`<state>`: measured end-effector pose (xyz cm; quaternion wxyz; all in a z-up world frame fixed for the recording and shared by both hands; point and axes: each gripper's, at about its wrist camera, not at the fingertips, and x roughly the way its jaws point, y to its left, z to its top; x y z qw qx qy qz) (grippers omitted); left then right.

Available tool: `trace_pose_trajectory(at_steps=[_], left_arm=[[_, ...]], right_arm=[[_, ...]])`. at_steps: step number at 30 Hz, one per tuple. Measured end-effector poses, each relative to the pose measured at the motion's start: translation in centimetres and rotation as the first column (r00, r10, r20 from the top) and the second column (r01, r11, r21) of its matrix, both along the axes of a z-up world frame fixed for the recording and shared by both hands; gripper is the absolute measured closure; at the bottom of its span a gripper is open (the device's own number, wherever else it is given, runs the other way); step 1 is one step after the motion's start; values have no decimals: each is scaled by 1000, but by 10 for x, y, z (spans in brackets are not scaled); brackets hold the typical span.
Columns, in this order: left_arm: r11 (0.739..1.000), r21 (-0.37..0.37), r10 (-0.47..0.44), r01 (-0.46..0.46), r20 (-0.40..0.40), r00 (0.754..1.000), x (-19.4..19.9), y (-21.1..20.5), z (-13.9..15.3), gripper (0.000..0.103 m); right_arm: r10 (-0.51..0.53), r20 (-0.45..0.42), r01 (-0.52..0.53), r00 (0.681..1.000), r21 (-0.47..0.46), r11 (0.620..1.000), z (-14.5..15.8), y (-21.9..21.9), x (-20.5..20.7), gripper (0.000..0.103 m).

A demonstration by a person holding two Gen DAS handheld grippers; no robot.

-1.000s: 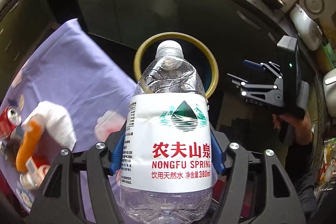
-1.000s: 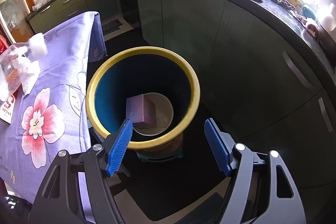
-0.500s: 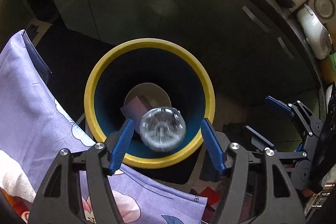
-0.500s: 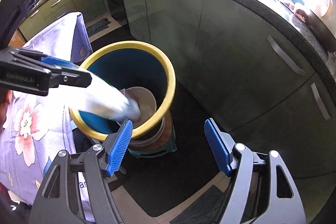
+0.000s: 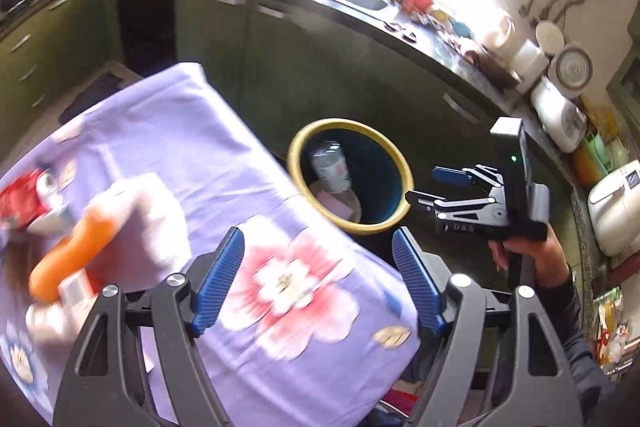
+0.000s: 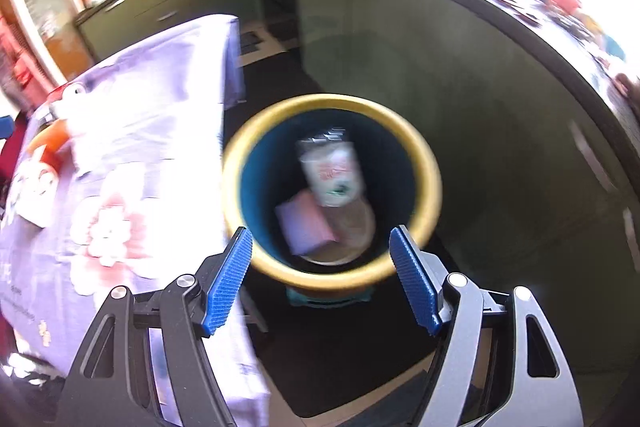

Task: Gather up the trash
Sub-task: 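Carry the water bottle over the bin and open the left gripper, then grasp the white milk carton with the right gripper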

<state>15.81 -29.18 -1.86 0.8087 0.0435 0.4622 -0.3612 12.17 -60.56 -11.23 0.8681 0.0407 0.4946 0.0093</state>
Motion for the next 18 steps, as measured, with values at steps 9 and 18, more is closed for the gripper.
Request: trace_pose_trajectory(at_steps=[9, 18], left_arm=[[972, -58, 233, -227, 133, 963, -37, 164, 10, 11], [916, -60, 402, -398, 166, 900, -56, 260, -5, 10]], right_arm=[[317, 0, -315, 948, 111, 943, 13, 153, 54, 32], [443, -43, -421, 895, 243, 874, 23, 308, 78, 25]])
